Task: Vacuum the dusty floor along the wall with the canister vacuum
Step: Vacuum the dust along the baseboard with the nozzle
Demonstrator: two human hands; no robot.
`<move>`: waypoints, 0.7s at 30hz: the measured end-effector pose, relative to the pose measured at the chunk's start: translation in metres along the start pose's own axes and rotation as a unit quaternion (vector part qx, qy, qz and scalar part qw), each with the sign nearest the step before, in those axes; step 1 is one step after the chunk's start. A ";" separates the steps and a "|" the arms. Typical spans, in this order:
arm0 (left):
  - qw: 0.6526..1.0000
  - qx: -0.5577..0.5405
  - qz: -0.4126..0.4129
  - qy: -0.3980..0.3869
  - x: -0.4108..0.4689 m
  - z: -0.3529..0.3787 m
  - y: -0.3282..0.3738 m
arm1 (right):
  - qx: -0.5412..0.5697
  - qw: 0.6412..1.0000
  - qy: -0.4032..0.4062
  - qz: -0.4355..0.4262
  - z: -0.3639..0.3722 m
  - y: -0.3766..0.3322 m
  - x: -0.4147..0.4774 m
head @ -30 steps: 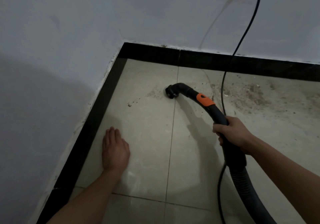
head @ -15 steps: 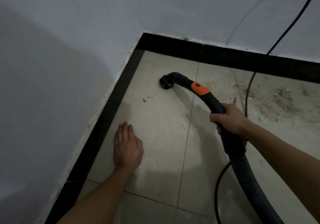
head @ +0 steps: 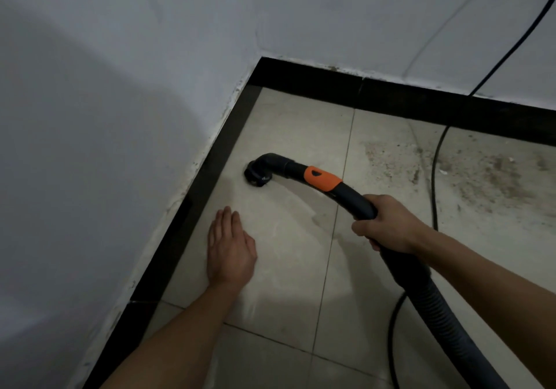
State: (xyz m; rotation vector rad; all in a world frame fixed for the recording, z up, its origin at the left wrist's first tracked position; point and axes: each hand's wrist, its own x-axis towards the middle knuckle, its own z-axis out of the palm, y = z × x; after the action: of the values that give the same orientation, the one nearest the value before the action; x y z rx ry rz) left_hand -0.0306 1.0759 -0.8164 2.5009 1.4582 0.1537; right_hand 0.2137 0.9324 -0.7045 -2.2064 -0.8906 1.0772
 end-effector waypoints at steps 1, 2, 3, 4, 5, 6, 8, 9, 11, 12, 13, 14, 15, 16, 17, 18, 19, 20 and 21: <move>1.000 0.000 0.003 0.004 0.000 -0.001 0.000 | -0.007 1.000 -0.003 -0.006 0.005 -0.004 0.001; 1.000 0.000 0.007 0.008 -0.001 -0.001 0.000 | -0.013 1.000 0.000 -0.011 0.008 -0.007 0.001; 1.000 0.001 0.012 0.011 -0.001 -0.001 -0.001 | -0.018 1.000 0.011 -0.014 0.010 -0.009 0.002; 1.000 0.003 0.014 0.013 -0.001 -0.001 -0.001 | -0.025 0.999 0.030 -0.012 0.009 -0.009 0.001; 1.000 0.005 0.016 0.014 0.000 -0.001 -0.001 | -0.032 0.998 0.054 -0.006 0.007 -0.006 0.000; 1.000 0.008 0.018 0.012 0.000 0.000 -0.001 | -0.036 0.996 0.081 0.002 0.003 -0.001 -0.003; 0.999 0.027 0.025 -0.001 0.002 0.001 -0.001 | -0.036 0.991 0.130 0.022 -0.006 0.015 -0.015; 0.998 0.042 0.034 -0.009 0.004 0.001 -0.001 | -0.039 0.988 0.144 0.029 -0.010 0.024 -0.024; 0.996 0.069 0.059 -0.027 0.010 0.004 0.000 | -0.059 0.986 0.150 0.037 -0.016 0.040 -0.045; 0.994 0.072 0.070 -0.038 0.015 0.006 0.003 | -0.068 0.986 0.149 0.041 -0.017 0.047 -0.056; 0.994 0.069 0.076 -0.047 0.019 0.008 0.010 | -0.073 0.985 0.147 0.045 -0.017 0.054 -0.066; 0.993 0.066 0.078 -0.054 0.023 0.012 0.020 | -0.077 0.985 0.148 0.050 -0.017 0.060 -0.077; 0.993 0.068 0.079 -0.063 0.026 0.016 0.031 | -0.084 0.983 0.151 0.057 -0.016 0.066 -0.086; 0.992 0.074 0.076 -0.071 0.027 0.020 0.042 | -0.095 0.981 0.154 0.064 -0.016 0.073 -0.096; 0.992 0.078 0.072 -0.074 0.026 0.024 0.050 | -0.108 0.979 0.157 0.072 -0.015 0.079 -0.104; 0.992 0.079 0.067 -0.072 0.024 0.027 0.054 | -0.118 0.977 0.161 0.079 -0.016 0.086 -0.112; 0.993 0.078 0.065 -0.065 0.023 0.029 0.055 | -0.123 0.974 0.170 0.088 -0.017 0.092 -0.117; 0.993 0.079 0.066 -0.060 0.023 0.030 0.054 | -0.122 0.970 0.184 0.101 -0.020 0.098 -0.121; 0.993 0.082 0.069 -0.058 0.022 0.030 0.053 | -0.112 0.966 0.204 0.116 -0.025 0.102 -0.123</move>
State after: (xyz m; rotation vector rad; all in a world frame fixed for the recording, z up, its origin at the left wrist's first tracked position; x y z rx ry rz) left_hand 0.0314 1.0655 -0.8322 2.6915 1.3019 -0.0888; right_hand 0.2102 0.7705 -0.7028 -2.6412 -0.6070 0.5975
